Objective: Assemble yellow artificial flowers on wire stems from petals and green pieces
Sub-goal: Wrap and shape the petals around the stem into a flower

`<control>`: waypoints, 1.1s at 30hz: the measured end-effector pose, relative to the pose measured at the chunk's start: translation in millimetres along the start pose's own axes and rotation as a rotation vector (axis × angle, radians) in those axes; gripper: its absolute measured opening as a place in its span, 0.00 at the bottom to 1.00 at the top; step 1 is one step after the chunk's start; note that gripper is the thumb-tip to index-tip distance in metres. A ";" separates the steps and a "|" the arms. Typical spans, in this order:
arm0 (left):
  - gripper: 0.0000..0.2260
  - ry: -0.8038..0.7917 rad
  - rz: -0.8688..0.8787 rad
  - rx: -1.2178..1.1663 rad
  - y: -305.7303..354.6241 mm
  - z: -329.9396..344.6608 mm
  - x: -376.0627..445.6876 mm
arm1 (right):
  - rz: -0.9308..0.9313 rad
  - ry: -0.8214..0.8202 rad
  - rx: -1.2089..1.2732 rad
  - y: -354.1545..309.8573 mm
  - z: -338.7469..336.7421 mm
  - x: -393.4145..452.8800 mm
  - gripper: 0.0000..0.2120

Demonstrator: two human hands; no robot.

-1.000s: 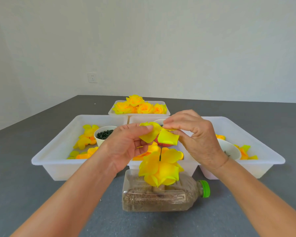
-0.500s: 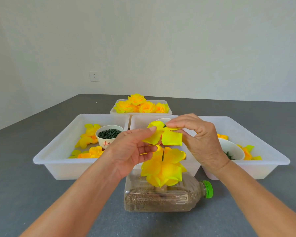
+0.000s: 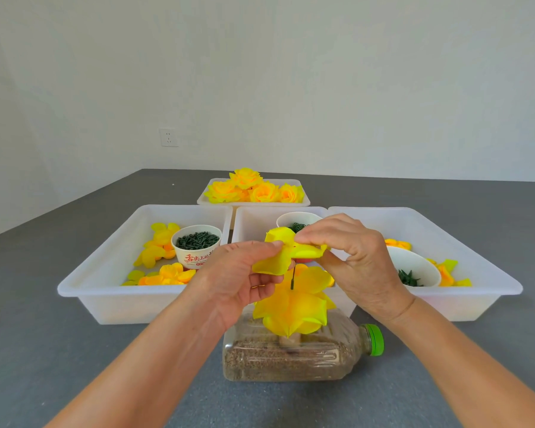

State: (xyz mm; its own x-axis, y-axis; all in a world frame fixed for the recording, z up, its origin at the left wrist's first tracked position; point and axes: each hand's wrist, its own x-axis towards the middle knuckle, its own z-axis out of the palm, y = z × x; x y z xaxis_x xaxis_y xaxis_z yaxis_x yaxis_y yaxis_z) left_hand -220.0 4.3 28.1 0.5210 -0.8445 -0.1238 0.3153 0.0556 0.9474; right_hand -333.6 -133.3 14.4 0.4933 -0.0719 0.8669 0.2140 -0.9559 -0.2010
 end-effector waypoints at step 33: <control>0.16 0.108 0.035 0.070 7.5 1.5 6.3 | 0.145 0.033 0.140 -6.9 -0.4 -7.4 0.06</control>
State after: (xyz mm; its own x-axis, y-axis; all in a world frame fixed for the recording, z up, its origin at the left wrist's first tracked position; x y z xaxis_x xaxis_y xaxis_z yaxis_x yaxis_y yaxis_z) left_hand -215.5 -1.4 34.9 0.6143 -0.7802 -0.1180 0.2414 0.0435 0.9694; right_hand -339.1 -126.3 9.6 0.5003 -0.2173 0.8382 0.2593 -0.8860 -0.3845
